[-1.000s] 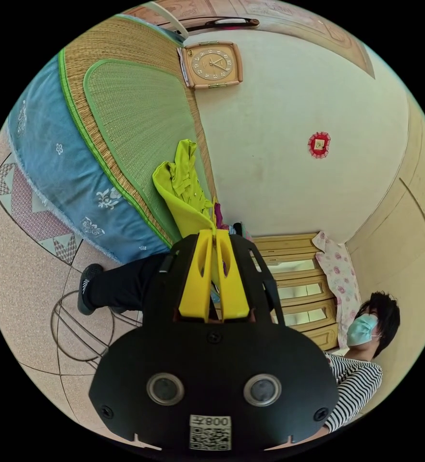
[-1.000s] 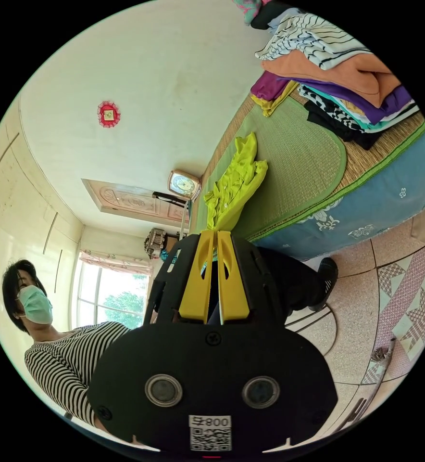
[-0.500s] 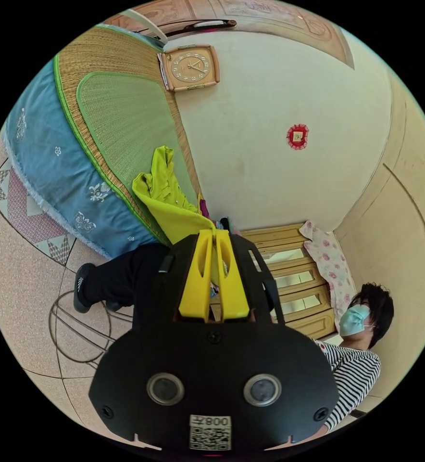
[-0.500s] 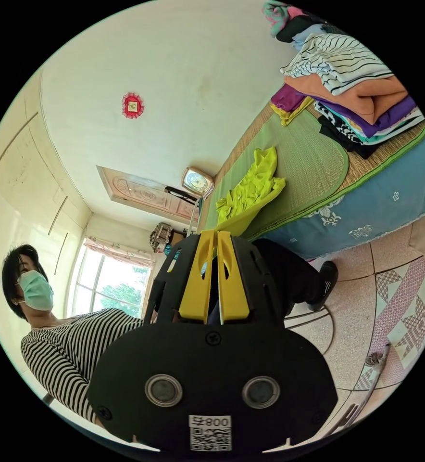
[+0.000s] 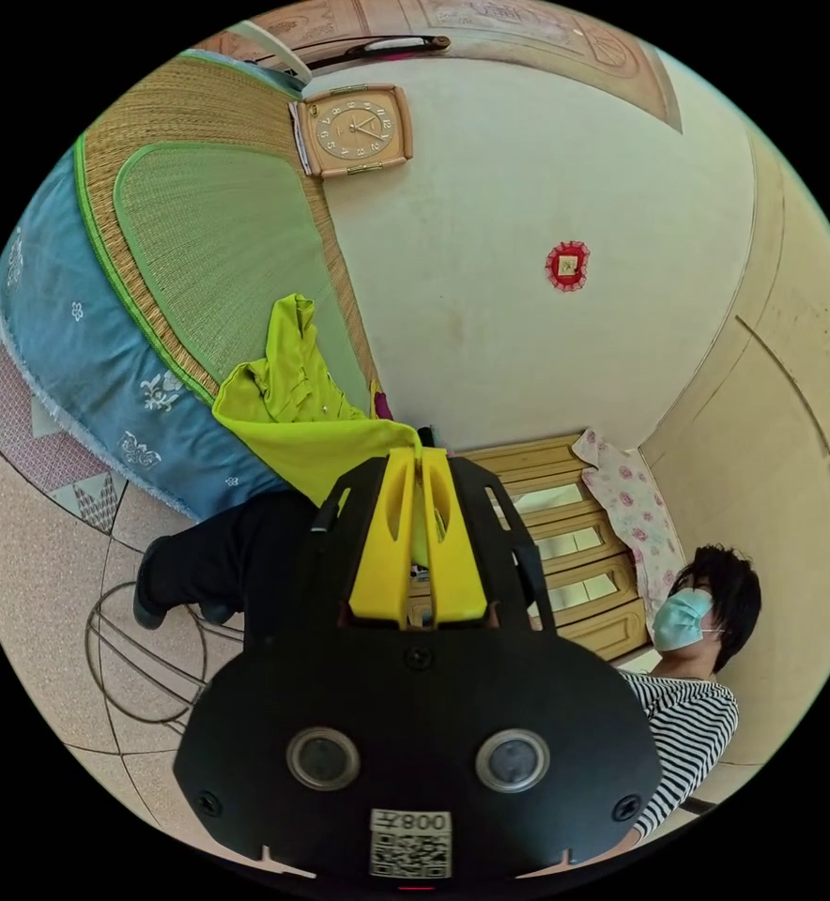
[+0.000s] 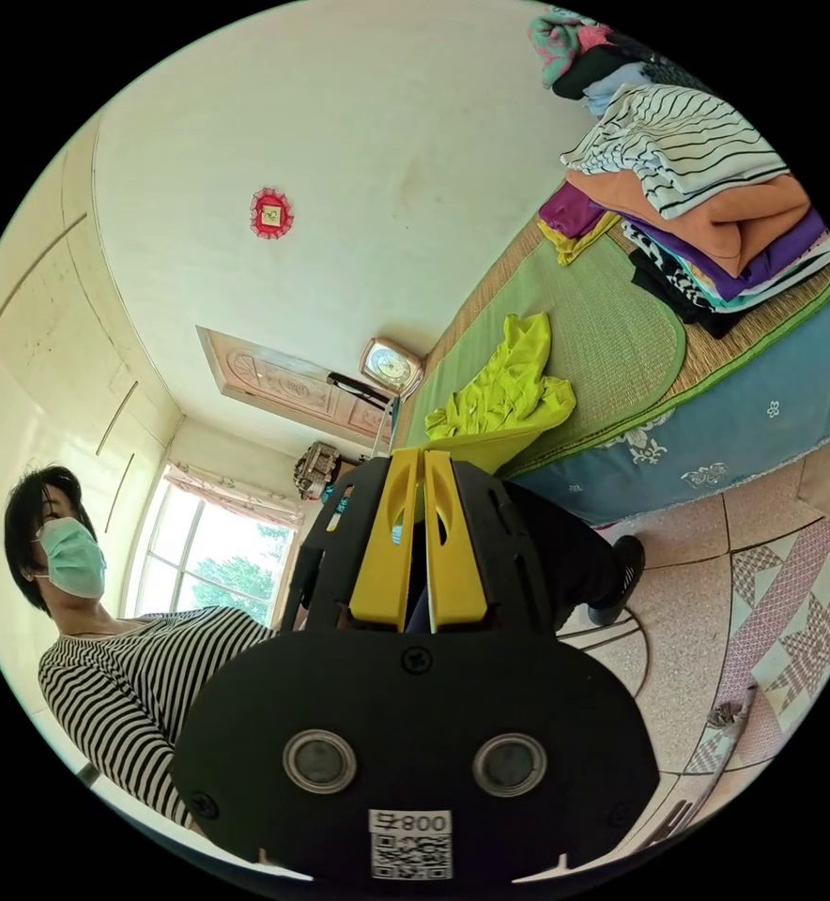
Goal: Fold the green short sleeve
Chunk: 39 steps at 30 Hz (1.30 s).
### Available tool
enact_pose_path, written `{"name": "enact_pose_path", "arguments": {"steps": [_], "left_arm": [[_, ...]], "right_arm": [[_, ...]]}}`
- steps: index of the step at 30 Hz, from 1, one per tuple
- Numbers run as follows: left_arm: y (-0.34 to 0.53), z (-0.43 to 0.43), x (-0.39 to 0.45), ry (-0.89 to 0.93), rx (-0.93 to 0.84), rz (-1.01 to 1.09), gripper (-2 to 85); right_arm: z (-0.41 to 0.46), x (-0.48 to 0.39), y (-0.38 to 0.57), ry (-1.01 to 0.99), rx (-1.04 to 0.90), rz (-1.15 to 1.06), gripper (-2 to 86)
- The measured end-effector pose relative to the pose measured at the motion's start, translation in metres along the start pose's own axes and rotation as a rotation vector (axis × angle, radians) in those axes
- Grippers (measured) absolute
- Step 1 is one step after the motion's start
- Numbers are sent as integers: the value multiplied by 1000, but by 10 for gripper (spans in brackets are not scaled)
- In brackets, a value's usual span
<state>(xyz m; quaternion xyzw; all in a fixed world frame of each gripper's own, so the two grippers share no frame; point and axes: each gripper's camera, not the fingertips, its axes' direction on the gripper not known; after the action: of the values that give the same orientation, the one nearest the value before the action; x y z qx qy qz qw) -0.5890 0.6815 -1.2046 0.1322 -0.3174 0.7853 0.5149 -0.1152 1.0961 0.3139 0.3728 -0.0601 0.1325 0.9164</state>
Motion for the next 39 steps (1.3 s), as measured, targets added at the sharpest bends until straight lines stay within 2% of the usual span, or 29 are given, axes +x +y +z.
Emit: {"name": "enact_pose_path", "arguments": {"steps": [17,39], "left_arm": [[-149,101,37,-43,-33,1,9],[-374,258,30,-178,-45,-54,10]], "right_arm": [[87,3,-191,50,-30,1,5],[250,97,-482,131,-114,100,7]]}}
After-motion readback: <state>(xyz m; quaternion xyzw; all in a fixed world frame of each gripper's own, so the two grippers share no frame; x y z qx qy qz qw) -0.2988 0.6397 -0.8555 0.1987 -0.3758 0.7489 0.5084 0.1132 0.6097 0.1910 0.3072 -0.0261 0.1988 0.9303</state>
